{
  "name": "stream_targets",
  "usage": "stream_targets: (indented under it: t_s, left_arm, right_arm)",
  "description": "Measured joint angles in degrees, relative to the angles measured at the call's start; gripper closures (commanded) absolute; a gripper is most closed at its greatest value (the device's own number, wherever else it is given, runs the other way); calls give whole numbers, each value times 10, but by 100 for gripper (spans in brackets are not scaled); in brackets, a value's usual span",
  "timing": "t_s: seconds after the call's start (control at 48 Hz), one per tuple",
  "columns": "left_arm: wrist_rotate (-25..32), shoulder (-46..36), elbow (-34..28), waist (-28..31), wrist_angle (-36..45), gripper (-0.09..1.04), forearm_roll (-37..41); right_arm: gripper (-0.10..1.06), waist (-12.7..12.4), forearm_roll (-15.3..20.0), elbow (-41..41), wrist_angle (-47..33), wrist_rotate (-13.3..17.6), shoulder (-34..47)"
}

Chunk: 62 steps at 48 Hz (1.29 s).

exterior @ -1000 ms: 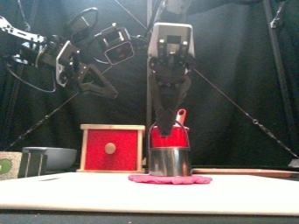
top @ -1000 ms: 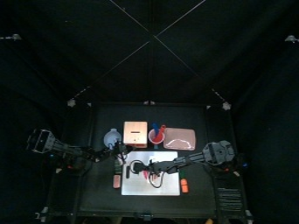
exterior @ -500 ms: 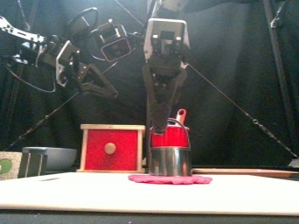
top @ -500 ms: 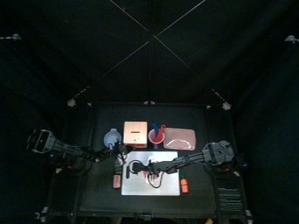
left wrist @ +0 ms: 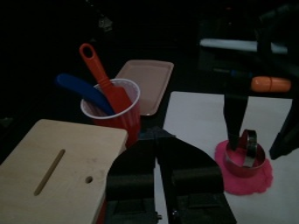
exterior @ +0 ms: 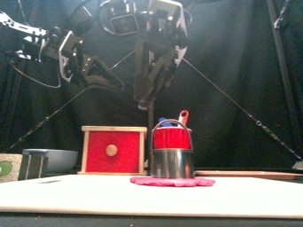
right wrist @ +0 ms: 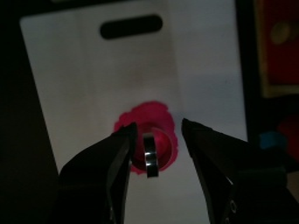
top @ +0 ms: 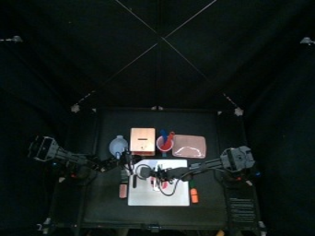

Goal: Get the cutter from the drawer then cut the dough then place the extra dough in the bowl
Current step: Cut the dough

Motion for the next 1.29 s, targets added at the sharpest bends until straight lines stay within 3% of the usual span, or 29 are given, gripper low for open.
stream_targets:
  t_s: [0.292,0.521,0.667,0.854,0.979,1.104,1.292]
  left_arm:
    - [1,18,-11,-1,0,59,12]
    - [2,59,-25,-4,0,59,25]
    - [2,76,-63,-12,0,57,26]
    - [1,95,-86,-26,0,42,54]
    - [-25,106,-89,-46,-10,32,73]
    - [-95,119,-84,-55,-54,25,97]
    - [-258,163,-54,-64,-165,24,189]
  right_arm:
    - [15,-1,-28,173,-153,49,-118]
    - [15,-2,-108,309,-346,54,-214]
    - [15,-15,-142,363,-396,59,-234]
    - [15,-21,-105,376,-420,70,-233]
    - [15,-22,-80,408,-505,69,-233]
    - [16,-25,-54,454,-609,65,-230]
    - [16,-37,-6,503,-719,45,-214]
